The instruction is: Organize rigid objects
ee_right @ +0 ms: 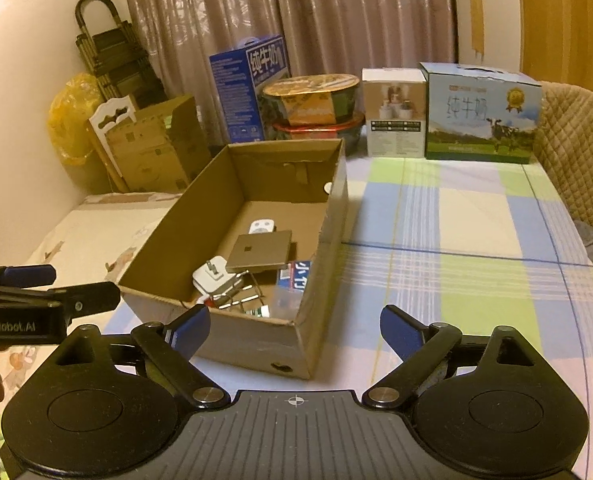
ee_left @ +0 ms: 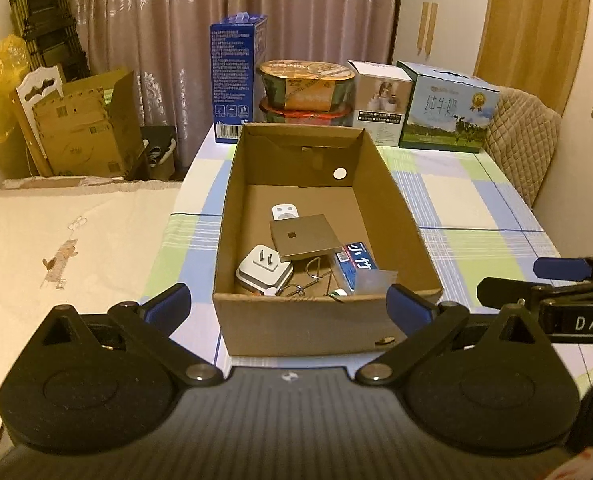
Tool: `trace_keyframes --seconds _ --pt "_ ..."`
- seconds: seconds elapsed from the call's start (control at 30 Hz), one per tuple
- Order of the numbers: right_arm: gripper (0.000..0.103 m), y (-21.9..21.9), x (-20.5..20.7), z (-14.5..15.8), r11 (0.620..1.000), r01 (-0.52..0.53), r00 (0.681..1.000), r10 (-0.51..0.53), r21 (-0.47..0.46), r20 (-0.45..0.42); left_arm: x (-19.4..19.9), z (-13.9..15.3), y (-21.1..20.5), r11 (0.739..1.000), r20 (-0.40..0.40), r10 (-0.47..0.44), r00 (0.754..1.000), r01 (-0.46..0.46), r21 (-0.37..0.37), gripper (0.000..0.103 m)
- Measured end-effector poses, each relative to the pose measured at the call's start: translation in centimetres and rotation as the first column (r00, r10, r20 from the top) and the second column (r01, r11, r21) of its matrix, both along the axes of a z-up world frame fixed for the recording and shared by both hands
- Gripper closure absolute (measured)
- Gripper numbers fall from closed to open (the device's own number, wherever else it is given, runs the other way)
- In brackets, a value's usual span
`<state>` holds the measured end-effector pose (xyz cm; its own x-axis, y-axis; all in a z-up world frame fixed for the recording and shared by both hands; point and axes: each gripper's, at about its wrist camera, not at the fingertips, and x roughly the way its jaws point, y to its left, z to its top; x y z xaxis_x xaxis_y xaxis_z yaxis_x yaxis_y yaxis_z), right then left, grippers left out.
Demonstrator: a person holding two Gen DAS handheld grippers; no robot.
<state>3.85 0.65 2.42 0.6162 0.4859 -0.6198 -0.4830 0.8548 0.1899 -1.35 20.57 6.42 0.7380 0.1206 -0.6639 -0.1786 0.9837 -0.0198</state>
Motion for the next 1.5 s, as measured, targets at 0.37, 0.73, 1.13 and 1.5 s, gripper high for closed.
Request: trace_keyframes --seconds 0.37,0.73,1.13,1.5 --pt "0.013 -1.2 -2.2 0.4 1.000 -0.005 1.000 0.005 -0.003 -0.001 -1.7 1.3 -1.4 1.000 0.012 0.011 1.000 -0.011 -0.009 0.001" --pt "0.013 -1.8 -3.1 0.7 1.000 0.001 1.000 -0.001 -0.009 0.000 -2.0 1.1 -2.2 1.000 0.008 -0.008 1.000 0.008 -0.001 0.001" --pt "0.013 -2.0 -3.1 0.6 1.000 0.003 1.000 -0.003 -0.010 -0.002 -1.9 1.2 -2.2 1.000 0.007 -0.002 1.000 0.002 0.004 0.001" --pt "0.013 -2.0 -3.1 0.8 1.000 0.008 1.000 -0.008 -0.015 0.004 -1.9 1.0 -2.1 1.000 0.007 0.000 1.000 0.000 0.006 0.001"
